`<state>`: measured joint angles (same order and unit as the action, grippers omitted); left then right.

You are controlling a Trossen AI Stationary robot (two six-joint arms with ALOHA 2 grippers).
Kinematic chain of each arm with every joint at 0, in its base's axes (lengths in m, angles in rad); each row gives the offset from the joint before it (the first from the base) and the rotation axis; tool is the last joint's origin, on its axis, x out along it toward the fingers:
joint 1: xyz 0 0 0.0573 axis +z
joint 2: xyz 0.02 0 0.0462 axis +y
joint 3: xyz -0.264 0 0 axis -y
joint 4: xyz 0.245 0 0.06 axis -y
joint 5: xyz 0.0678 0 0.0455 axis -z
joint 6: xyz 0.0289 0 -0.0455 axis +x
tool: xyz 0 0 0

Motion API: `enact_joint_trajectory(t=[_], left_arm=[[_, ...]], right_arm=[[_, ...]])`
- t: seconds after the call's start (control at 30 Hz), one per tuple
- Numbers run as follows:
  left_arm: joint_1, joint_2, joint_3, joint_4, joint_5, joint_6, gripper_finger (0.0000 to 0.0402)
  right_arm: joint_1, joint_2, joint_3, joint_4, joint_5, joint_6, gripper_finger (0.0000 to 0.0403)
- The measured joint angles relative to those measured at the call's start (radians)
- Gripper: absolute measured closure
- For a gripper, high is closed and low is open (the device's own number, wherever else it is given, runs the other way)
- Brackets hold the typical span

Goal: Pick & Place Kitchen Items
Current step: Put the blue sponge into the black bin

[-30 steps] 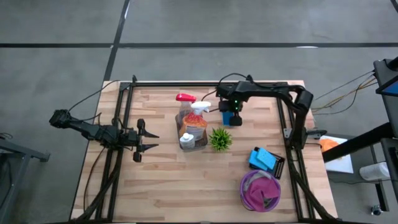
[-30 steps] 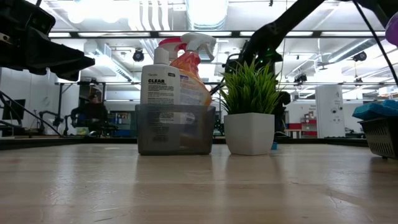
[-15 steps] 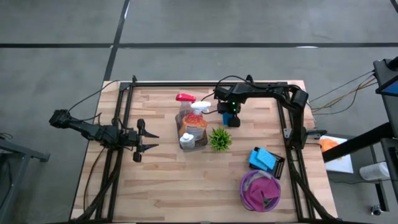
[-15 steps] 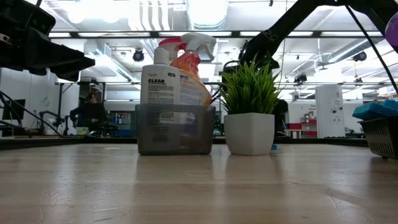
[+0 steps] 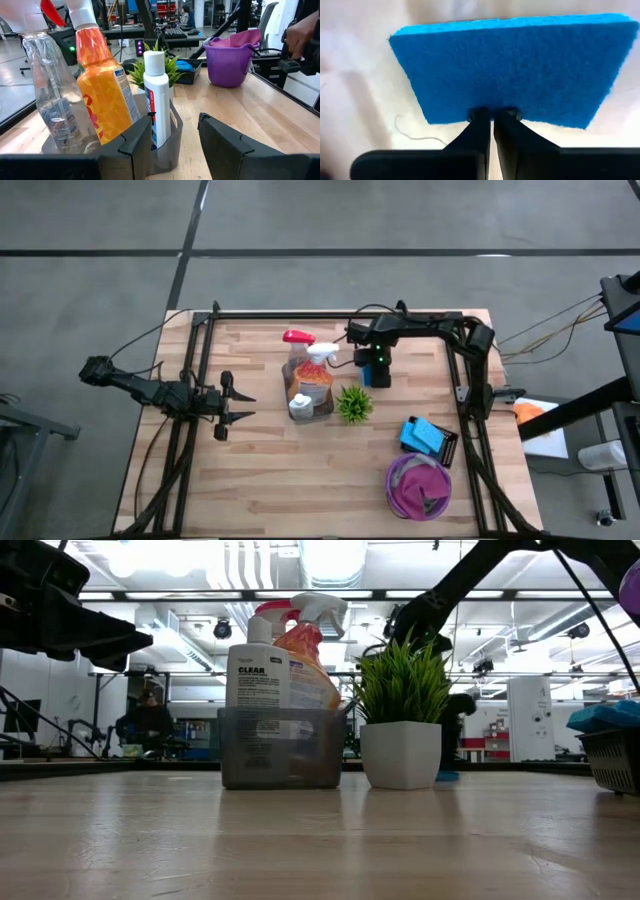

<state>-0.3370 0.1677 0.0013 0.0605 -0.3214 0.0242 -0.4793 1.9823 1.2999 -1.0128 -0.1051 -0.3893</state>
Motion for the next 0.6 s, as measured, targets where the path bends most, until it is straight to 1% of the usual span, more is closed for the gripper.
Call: enact_joint_trajectory(t=[0.13,0.23,0.33,0.6], left_arm=[[0.000,0.000,0.000,0.000,0.000,-0.004,0.0239],[0.000,0.000,0.000,0.000,0.000,-0.004,0.0239],[0.000,0.000,0.000,0.000,0.000,-0.006,0.0239],[0.000,0.000,0.000,0.000,0.000,-0.007,0.0239]], right_arm=[[0.003,-0.001,-0.001,-0.082,0.006,0.019,0.0385],[0.002,-0.001,-0.002,-0.125,0.047,0.043,0.0385],[-0.001,-0.002,-0.002,-0.144,0.086,0.074,0.0385],[-0.014,-0.039,-0.001,-0.133,0.102,0.072,0.0385]])
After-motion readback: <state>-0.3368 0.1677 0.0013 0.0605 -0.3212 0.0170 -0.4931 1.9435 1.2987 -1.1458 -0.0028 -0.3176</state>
